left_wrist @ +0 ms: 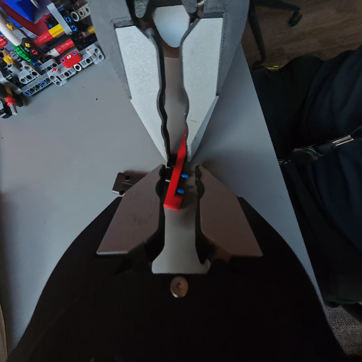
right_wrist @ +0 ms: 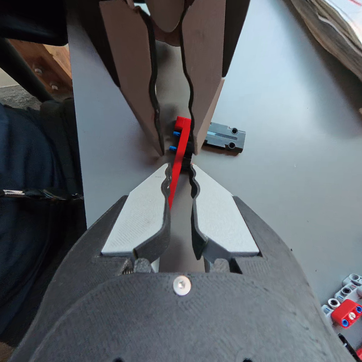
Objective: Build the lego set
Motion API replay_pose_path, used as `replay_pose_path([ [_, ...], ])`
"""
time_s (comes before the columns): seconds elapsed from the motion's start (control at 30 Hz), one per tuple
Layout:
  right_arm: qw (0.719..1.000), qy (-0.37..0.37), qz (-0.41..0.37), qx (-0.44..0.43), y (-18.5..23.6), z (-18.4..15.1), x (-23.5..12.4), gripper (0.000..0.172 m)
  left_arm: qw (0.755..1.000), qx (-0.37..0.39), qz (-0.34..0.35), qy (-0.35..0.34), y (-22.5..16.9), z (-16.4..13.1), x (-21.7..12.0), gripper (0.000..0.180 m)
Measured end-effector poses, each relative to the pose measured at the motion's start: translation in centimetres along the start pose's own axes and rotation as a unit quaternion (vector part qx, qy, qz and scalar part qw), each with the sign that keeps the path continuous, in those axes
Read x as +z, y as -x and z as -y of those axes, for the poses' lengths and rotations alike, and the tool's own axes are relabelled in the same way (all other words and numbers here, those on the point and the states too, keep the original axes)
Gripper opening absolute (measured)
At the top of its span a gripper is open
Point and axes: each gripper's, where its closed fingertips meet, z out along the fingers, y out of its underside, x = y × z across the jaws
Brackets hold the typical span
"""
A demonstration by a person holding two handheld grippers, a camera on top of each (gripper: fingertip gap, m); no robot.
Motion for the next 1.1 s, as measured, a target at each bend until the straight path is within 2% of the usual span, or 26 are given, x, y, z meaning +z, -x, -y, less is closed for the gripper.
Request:
replay_pose_path([
  [0.3, 1.0, -0.003, -0.024, -0.009, 0.1, -0.3, -0.7, 0.016, 1.0, 0.014, 0.01, 0.001, 0.0, -0.6, -0.4, 0.021],
  [0.33, 1.0, -0.012, -0.024, -0.008, 0.1, 0.0, -1.0, 0.003, 1.0, 0.011, 0.008, -0.002, -0.1, -0.5, -0.3, 0.021],
  [0.37, 0.999, -0.03, -0.03, -0.006, -0.1, 0.6, -1.3, 0.0, 1.0, 0.007, 0.007, -0.005, -0.1, -0.5, -0.3, 0.021],
  [0.43, 0.997, -0.07, -0.043, 0.006, -0.8, 2.0, -2.2, 0.0, 1.0, -0.001, -0.001, -0.008, -0.2, -0.6, -0.2, 0.022],
  [0.53, 0.994, -0.101, -0.018, 0.029, -0.8, 3.1, -2.6, 0.0, 1.0, -0.02, -0.012, -0.015, -0.2, -0.5, -0.1, 0.022],
  [0.6, 0.995, -0.092, -0.007, 0.032, -0.6, 3.1, -2.0, 0.0, 1.0, -0.02, -0.012, -0.014, -0.2, -0.5, -0.1, 0.022],
  [0.7, 0.999, -0.027, -0.009, 0.025, -0.6, 1.0, 0.0, 0.0, 1.0, -0.019, -0.011, -0.015, -0.2, -0.5, -0.1, 0.022],
  [0.87, 0.999, -0.04, -0.011, 0.018, -0.6, 1.8, -0.3, 0.0, 1.0, -0.019, -0.012, -0.015, -0.2, -0.6, -0.1, 0.022],
  [0.93, 0.999, -0.025, 0.006, 0.028, -0.2, 1.2, 0.3, 0.0, 1.0, -0.02, -0.013, -0.015, -0.2, -0.6, -0.1, 0.022],
  [1.0, 0.999, -0.027, -0.009, 0.028, -0.6, 1.2, 0.1, 0.0, 1.0, -0.019, -0.011, -0.015, -0.2, -0.5, -0.1, 0.023],
  [1.1, 0.993, -0.098, -0.048, 0.045, -2.2, 2.9, -2.1, 0.0, 1.0, -0.019, -0.009, -0.015, -0.2, -0.5, -0.1, 0.022],
])
